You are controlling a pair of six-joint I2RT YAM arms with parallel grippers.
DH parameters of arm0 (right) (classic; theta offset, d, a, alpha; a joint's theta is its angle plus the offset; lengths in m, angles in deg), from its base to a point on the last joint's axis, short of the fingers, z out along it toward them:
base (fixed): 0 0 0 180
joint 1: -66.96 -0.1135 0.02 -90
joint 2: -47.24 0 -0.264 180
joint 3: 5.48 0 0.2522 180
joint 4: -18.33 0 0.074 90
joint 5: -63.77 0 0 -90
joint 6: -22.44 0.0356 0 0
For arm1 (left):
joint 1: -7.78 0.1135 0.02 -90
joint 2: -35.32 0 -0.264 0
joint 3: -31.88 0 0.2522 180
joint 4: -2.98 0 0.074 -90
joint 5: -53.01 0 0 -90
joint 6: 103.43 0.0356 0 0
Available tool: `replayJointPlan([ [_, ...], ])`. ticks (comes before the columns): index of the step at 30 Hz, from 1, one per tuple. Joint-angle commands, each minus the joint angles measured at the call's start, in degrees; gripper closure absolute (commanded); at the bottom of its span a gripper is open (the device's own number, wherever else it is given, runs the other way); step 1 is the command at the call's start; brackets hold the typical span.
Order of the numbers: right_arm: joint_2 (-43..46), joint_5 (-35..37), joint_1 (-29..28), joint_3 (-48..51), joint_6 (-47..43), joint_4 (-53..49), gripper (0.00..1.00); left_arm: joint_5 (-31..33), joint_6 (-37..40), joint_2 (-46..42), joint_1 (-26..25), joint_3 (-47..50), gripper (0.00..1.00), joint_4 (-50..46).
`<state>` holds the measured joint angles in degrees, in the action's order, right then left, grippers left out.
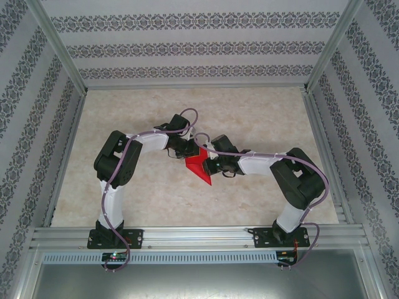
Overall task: Fold a paper plane with a square sheet of paper (fold left side to right side)
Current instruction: Third fold the triangle at the center of the table.
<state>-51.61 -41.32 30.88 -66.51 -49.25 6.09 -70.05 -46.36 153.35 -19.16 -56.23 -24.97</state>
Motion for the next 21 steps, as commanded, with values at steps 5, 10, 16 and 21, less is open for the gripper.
replayJointPlan([
  [5, -1.2, 0.4, 0.9, -1.5, 0.7, -1.2, 1.00, 0.6, 1.5, 2.2, -0.6, 0.2, 0.94, -2.1],
  [10, -1.1, 0.8, 0.9, -1.5, 0.8, -1.2, 1.00, 0.7, 1.5, 2.2, -0.7, 0.1, 0.94, -2.2],
  [16, -1.5, 0.7, 1.0, -1.9, 0.8, -1.3, 1.00, 0.6, 1.4, 2.2, -0.7, 0.2, 0.94, -2.1],
  [21, -1.3, 0.4, 1.0, -1.7, 0.9, -0.9, 1.00, 0.6, 1.4, 2.3, -0.8, 0.1, 0.94, -2.1],
])
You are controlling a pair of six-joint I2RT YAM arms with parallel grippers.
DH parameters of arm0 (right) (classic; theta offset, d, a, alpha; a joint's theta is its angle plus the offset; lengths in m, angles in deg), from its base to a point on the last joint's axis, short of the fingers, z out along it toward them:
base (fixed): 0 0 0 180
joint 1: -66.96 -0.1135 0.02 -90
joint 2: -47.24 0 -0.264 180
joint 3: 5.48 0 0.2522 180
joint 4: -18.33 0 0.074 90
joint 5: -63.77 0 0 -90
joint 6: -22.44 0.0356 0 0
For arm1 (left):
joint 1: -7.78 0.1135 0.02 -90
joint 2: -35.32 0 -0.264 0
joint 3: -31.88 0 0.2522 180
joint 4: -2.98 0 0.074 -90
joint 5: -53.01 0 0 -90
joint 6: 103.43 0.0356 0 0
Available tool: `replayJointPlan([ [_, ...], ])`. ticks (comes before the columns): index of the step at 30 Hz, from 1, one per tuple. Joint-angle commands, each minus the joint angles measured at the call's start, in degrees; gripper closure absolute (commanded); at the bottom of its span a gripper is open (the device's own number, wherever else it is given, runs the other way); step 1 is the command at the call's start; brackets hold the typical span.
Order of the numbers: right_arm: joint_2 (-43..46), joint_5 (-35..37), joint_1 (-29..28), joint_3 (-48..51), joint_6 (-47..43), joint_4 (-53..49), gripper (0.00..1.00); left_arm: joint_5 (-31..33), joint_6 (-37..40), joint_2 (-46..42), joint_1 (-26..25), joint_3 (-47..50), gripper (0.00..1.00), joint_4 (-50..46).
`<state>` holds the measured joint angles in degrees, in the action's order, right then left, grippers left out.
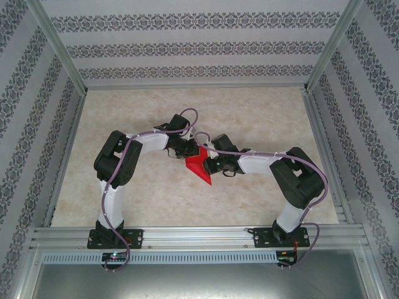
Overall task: Fold a paper plane with a square sheet of paper (fold left side to right side)
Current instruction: Third fold the triangle at the center of the table.
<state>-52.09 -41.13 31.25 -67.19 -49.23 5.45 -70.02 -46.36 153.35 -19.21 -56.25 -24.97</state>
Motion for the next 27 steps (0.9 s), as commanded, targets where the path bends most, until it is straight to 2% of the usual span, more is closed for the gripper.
replayJointPlan([
  [1, -0.7, 0.3, 0.6, -1.1, 0.9, -0.2, 1.00, 0.6, 1.4, 2.2, -0.8, 0.1, 0.94, -2.1],
  [27, -3.4, 0.9, 0.7, -1.7, -0.7, -2.9, 1.00, 0.2, 1.2, 2.2, -1.2, -0.2, 0.93, -1.8],
])
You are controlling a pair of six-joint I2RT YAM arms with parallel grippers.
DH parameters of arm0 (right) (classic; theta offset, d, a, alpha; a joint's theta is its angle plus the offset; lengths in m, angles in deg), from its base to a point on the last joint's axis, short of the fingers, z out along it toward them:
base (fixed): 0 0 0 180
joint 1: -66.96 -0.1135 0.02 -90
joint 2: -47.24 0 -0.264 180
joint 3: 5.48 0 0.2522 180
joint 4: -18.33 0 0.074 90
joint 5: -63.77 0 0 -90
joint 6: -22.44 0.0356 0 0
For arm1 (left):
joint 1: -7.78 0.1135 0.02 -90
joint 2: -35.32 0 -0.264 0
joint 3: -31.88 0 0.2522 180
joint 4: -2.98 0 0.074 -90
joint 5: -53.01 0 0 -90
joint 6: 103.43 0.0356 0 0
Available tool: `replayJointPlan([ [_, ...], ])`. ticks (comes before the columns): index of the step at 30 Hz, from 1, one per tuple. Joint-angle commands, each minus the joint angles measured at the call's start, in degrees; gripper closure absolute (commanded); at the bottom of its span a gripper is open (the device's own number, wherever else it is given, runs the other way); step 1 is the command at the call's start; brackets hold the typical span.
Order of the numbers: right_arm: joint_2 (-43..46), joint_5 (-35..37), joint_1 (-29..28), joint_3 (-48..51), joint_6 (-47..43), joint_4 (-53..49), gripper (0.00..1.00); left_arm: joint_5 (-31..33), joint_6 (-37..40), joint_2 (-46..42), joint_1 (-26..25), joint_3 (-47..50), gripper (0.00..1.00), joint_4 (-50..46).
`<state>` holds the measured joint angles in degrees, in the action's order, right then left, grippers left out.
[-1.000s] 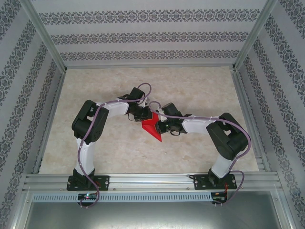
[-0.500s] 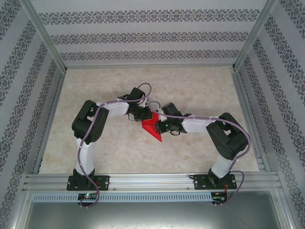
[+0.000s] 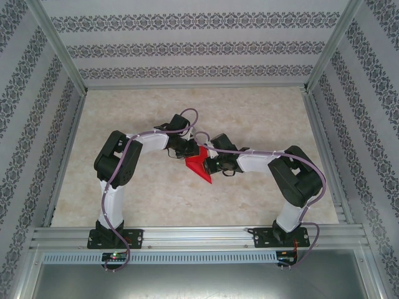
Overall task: Fold a paper plane with a square sheet of paper (fold left side to right side)
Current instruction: Third fold the triangle at the center of the table.
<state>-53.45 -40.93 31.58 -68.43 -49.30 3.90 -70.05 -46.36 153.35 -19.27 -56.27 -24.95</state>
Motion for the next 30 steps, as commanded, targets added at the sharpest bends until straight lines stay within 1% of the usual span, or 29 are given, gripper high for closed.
replayJointPlan([
  [1, -2.1, 0.7, 0.4, -0.3, -0.6, -1.5, 1.00, 0.3, 1.2, 2.1, -1.1, -0.2, 0.92, -1.8],
  [8, -1.9, 0.3, -0.1, 1.0, -0.8, -2.1, 1.00, 2.6, 2.5, -0.4, -0.7, -1.4, 0.83, -4.8],
  [14, -1.8, 0.3, -0.7, 1.9, -1.0, -3.1, 1.00, 3.0, 4.0, -1.7, 0.8, -4.8, 0.75, -8.3],
  [19, -1.5, 0.6, -1.1, 2.0, -1.2, -3.9, 1.00, 4.3, 4.5, -4.1, 3.0, -5.8, 0.72, -10.0],
  [21, -1.4, 0.6, -1.2, 1.9, -1.3, -3.9, 1.00, 5.6, 4.6, -6.3, 3.8, -4.2, 0.72, -9.9],
  [24, -1.4, 0.7, -1.4, 1.5, -1.6, -4.3, 1.00, 5.7, 4.4, -11.0, 4.1, 1.1, 0.79, -7.5],
  [27, -1.4, 0.9, -1.5, 1.2, -1.6, -4.5, 1.00, 0.2, 2.6, -15.5, 4.0, 7.9, 0.84, -1.5],
  [29, -1.5, 1.0, -1.6, 1.1, -1.7, -4.6, 1.00, -4.7, 0.0, -17.2, 3.3, 12.7, 0.86, 4.7],
  [30, -1.6, 1.0, -1.7, 1.1, -1.7, -4.7, 1.00, -6.1, -1.4, -17.6, 2.6, 14.6, 0.86, 7.6],
])
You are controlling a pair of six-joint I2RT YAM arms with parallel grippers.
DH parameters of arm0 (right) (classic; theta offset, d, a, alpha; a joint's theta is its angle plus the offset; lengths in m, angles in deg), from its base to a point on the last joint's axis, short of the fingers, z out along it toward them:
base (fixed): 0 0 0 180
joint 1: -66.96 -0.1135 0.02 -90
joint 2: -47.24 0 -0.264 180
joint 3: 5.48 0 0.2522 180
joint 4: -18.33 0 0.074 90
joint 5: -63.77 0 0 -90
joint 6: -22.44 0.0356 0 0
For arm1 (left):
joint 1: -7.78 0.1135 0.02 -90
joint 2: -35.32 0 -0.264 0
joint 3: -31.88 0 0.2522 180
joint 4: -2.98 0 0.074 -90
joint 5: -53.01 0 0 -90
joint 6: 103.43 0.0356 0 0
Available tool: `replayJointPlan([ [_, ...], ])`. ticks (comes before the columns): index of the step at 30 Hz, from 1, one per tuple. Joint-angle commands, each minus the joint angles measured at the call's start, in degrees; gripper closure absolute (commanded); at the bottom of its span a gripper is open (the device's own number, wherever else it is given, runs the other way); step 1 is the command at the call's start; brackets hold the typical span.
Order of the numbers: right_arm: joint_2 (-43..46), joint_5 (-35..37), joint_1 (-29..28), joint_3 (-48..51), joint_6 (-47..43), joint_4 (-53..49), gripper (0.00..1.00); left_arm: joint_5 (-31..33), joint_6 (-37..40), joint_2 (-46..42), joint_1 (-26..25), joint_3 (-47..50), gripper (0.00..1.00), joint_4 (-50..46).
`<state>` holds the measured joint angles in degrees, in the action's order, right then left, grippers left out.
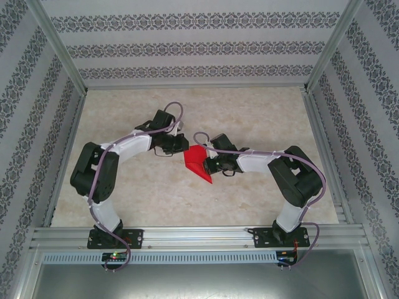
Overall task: Fold a paper plane with a square sheet of paper (fold left side to right side)
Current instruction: Third fold the triangle at the center of the table.
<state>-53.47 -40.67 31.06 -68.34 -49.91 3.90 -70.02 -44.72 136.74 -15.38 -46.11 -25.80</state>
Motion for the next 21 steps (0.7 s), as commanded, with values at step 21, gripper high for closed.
replayJointPlan([
  [21, -2.4, 1.1, -1.8, 0.0, -1.7, -6.0, 1.00, -6.4, -10.1, 2.2, -6.8, 14.6, 0.90, 25.9],
])
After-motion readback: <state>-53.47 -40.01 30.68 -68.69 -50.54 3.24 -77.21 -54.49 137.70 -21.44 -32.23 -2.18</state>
